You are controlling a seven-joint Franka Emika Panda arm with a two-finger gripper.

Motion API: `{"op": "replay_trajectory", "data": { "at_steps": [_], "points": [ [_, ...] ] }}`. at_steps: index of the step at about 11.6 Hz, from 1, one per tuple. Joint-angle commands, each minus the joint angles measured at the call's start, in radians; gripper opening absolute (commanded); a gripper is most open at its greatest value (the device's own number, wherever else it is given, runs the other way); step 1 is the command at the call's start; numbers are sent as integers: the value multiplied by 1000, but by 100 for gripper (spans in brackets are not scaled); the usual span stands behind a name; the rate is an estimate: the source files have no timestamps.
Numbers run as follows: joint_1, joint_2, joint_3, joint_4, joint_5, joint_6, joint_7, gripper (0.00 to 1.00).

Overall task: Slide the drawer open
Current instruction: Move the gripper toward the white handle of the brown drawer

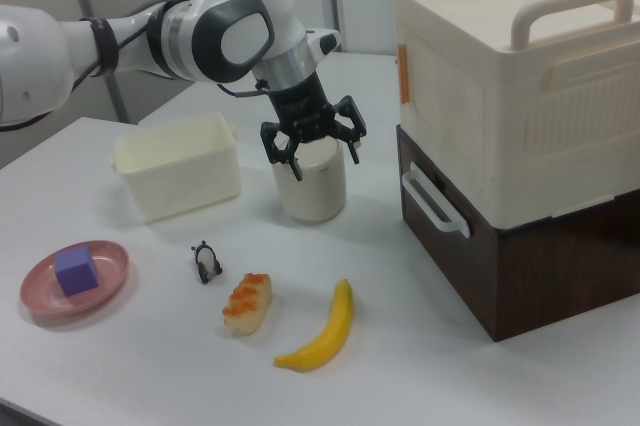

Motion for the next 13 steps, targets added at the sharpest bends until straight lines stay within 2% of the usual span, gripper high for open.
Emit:
{"op": "replay_trajectory", "data": {
  "at_steps": [1,6,9,11,13],
  "points": [
    [-26,14,-1,-31,-20,100,-44,100],
    [-63,89,-4,-28,-92,239,-49,100],
    [-68,137,-2,-28,-233,299,-50,99],
    [-86,155,-2,-26,-238,344,-52,97],
    [-94,172,-2,-26,-244,383,-53,87]
  ]
}}
